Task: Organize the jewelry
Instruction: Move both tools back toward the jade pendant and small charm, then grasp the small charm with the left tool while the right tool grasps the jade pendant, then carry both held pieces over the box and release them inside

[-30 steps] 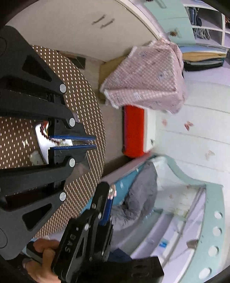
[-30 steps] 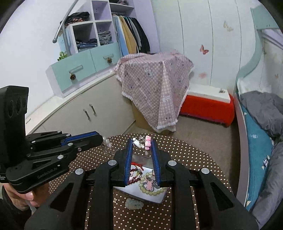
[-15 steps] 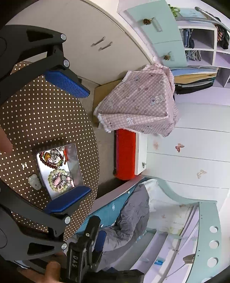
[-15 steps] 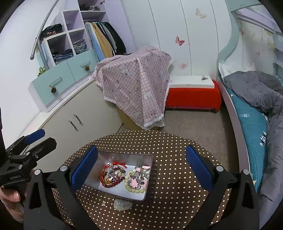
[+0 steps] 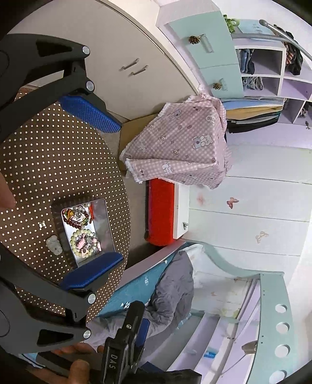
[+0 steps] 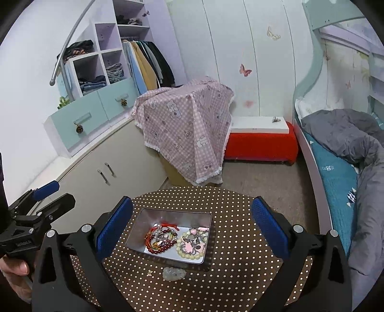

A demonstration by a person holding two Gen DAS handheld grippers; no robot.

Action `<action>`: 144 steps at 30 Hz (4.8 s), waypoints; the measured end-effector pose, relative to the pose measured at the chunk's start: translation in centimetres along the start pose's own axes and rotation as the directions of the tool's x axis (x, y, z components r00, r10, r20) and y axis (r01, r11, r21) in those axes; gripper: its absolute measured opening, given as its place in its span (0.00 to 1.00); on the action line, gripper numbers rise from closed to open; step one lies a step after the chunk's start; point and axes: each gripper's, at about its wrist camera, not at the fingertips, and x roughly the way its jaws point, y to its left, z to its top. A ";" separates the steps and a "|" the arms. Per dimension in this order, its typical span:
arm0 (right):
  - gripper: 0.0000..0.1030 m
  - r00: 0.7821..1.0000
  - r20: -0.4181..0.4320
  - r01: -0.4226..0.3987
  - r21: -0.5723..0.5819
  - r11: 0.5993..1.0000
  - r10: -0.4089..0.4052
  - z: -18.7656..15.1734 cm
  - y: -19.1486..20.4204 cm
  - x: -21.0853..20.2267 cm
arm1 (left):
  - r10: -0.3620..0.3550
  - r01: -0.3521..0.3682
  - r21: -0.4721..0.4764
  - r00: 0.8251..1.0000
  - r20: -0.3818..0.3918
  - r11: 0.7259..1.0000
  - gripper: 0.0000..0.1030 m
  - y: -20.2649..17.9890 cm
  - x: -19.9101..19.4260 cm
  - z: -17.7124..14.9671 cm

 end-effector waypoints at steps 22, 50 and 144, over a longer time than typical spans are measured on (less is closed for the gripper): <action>0.93 0.995 -0.082 0.061 0.020 0.998 -0.059 -8.7 -0.9 -2.4 | -0.028 0.026 -0.012 0.995 -0.101 1.000 0.94 0.1 -0.1 -9.0; 0.93 0.966 -0.255 0.049 0.073 0.996 -0.029 -14.0 -2.1 2.7 | -0.117 0.124 -0.001 0.931 -0.345 0.992 0.13 -2.1 9.8 -13.6; 0.89 0.992 -0.108 -0.057 0.018 0.998 0.059 0.4 -0.5 4.9 | -0.134 0.128 -0.044 0.974 -0.184 0.991 0.91 0.7 8.3 0.5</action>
